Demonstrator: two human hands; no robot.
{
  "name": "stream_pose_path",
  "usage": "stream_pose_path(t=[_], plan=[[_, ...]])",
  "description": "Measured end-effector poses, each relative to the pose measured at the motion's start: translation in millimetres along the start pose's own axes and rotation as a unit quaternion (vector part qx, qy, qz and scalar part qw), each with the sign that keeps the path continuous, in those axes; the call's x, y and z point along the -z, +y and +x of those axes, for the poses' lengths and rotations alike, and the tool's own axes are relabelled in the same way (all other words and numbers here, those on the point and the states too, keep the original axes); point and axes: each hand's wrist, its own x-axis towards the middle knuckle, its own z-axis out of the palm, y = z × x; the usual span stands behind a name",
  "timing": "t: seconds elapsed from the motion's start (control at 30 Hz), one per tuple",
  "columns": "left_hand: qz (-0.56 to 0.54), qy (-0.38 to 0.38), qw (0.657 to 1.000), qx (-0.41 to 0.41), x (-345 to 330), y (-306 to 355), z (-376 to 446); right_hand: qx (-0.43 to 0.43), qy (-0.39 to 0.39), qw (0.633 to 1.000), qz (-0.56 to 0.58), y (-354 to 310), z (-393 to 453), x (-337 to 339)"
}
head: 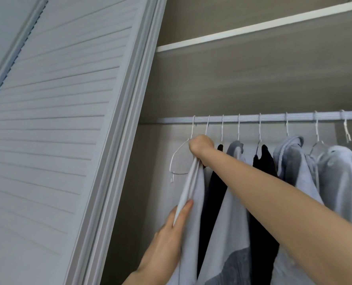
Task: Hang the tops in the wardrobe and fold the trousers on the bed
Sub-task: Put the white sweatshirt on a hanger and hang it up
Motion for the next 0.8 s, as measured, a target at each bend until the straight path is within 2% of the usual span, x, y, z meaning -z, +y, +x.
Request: stream_pose_path(t=[0.1, 0.17, 0.23, 0.33, 0.43, 0.57, 0.63, 0.73, 0.8], plan=[[-0.016, 0.011, 1.000, 0.019, -3, -4, -6, -0.002, 0.031, 0.999, 0.013, 0, -6, -13], [-0.010, 0.014, 1.000, 0.026, -7, -9, -11, 0.011, 0.062, 0.998, -0.022, 1, -16, -22], [-0.002, 0.020, 1.000, 0.019, -13, -14, -15, 0.061, 0.082, 0.987, -0.122, 6, -30, -32], [0.048, 0.002, 0.999, -0.004, -17, -20, -27, 0.126, 0.123, 0.944, -0.280, 18, -50, -42], [0.049, -0.044, 0.998, -0.007, -12, -19, -44, 0.139, 0.123, 0.916, -0.357, 34, -69, -48], [0.129, -0.031, 0.991, -0.021, -3, -16, -71, 0.178, 0.141, 0.904, -0.363, 51, -100, -47], [0.110, -0.021, 0.994, 0.008, -4, -17, -88, 0.205, 0.138, 0.901, -0.356, 57, -122, -44], [0.129, -0.009, 0.992, 0.007, 5, -15, -116, 0.270, 0.127, 0.900, -0.318, 63, -167, -36], [0.105, 0.012, 0.994, -0.002, 15, -6, -140, 0.298, 0.117, 0.902, -0.288, 68, -200, -29]])
